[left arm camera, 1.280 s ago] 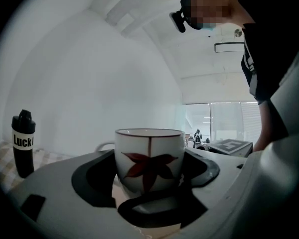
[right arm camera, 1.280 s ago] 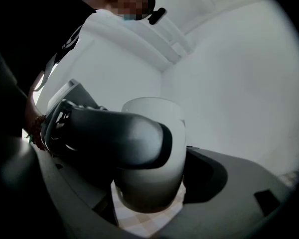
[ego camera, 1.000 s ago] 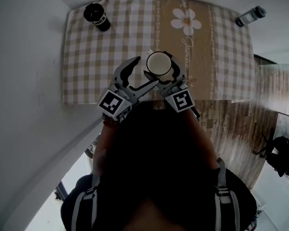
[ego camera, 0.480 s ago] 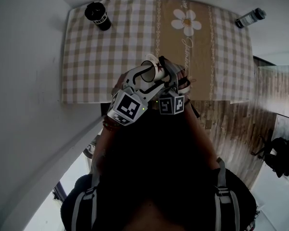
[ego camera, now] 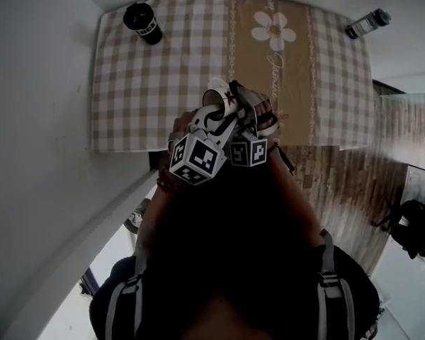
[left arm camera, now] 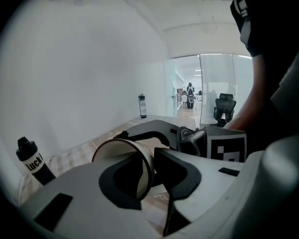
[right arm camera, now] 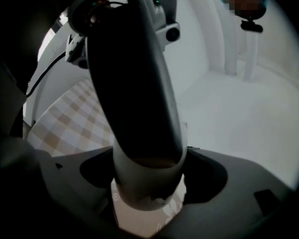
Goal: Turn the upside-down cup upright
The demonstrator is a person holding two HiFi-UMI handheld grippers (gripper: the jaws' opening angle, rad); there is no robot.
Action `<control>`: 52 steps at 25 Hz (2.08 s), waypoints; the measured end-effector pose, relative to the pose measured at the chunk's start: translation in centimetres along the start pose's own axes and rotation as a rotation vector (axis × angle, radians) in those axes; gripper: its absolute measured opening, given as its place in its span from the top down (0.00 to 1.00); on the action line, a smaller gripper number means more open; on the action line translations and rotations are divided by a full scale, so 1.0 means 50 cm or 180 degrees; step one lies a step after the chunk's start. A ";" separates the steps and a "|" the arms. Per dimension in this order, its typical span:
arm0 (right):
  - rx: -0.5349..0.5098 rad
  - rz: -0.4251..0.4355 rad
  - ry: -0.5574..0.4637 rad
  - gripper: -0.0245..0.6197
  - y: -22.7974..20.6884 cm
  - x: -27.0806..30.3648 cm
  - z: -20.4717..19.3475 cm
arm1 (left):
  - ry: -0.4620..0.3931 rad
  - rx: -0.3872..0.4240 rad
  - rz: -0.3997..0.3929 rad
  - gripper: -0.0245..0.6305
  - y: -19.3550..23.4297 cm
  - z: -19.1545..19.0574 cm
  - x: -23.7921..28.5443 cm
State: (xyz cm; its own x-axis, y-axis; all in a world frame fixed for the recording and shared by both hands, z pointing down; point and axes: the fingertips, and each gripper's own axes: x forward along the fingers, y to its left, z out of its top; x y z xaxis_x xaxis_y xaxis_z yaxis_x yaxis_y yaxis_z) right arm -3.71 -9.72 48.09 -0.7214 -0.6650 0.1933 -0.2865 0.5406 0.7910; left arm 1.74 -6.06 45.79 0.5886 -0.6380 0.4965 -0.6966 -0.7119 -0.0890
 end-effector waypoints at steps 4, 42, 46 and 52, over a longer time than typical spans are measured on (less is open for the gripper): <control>-0.0053 0.0087 -0.0049 0.35 0.012 0.003 0.004 | -0.0019 -0.0102 -0.0022 0.84 0.001 -0.007 -0.003; 0.6192 0.1524 -0.2355 0.37 -0.121 -0.046 0.076 | -0.2034 -0.0471 -0.0476 0.85 0.019 0.088 -0.119; 0.5994 0.1429 -0.2224 0.37 -0.118 -0.046 0.065 | -0.1865 -0.0305 -0.0516 0.84 0.016 0.069 -0.110; 0.5638 0.1333 -0.2016 0.37 -0.116 -0.056 0.034 | -0.1792 -0.0492 -0.0623 0.81 0.048 0.037 -0.145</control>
State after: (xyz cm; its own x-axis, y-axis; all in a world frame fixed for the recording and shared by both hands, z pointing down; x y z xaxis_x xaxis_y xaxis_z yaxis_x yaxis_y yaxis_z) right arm -1.08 -10.12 41.96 -0.8760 -0.3384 -0.3436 0.0168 0.6907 -0.7230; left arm -3.44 -3.70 40.37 0.8086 -0.5867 -0.0449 -0.5803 -0.8077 0.1047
